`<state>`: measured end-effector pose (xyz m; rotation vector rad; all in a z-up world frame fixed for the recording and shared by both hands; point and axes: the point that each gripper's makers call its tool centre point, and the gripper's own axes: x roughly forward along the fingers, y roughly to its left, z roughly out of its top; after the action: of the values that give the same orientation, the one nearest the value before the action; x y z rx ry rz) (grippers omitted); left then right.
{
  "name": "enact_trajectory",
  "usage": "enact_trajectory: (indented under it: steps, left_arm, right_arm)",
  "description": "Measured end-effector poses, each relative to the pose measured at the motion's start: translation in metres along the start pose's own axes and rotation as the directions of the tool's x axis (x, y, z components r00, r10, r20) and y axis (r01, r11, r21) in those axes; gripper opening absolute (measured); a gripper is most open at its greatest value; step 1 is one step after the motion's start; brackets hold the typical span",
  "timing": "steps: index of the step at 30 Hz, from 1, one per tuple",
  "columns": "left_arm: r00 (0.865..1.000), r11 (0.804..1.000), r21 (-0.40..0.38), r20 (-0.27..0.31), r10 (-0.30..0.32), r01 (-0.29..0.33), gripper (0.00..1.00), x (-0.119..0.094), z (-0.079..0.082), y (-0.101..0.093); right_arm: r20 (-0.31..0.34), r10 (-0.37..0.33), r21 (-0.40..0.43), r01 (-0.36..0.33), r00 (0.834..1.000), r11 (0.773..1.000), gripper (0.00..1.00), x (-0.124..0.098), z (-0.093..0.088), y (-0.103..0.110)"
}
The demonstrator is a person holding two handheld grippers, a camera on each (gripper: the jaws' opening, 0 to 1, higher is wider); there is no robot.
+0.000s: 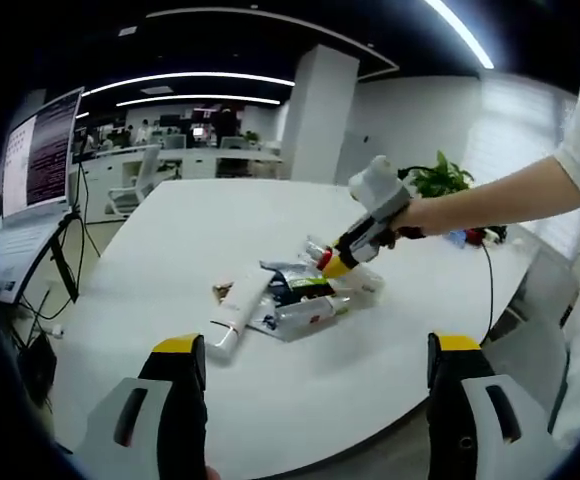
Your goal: Arrange the skincare products in the storage area until every visible bottle or jar stands upright without overlapping.
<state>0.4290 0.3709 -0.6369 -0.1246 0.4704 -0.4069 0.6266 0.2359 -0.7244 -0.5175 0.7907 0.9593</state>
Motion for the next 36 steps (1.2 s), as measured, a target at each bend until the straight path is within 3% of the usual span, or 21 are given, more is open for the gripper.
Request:
enact_trajectory:
  steps: [4, 10, 27, 36]
  left_arm:
    - [1.0, 1.0, -0.001, 0.006, 0.0, 0.0, 0.89, 0.0, 0.001, -0.001]
    - [1.0, 1.0, 0.003, 0.01, -0.003, 0.003, 0.89, -0.001, 0.002, -0.002]
    - [1.0, 1.0, 0.02, 0.013, -0.003, 0.003, 0.89, -0.001, 0.002, -0.003]
    - [1.0, 1.0, 0.023, -0.006, -0.006, 0.006, 0.9, -0.001, 0.0, -0.004]
  right_arm:
    - [0.064, -0.046, 0.064, 0.042, 0.997, 0.997, 0.29, -0.017, -0.003, -0.007]
    - [0.111, -0.094, 0.132, 0.08, 0.989, 0.988, 0.28, -0.036, -0.008, -0.009]
    - [0.203, -0.192, 0.252, 0.138, 0.96, 0.958, 0.28, -0.075, -0.025, 0.003]
    - [0.253, -0.21, 0.304, 0.129, 0.944, 0.944, 0.28, -0.09, -0.032, 0.02]
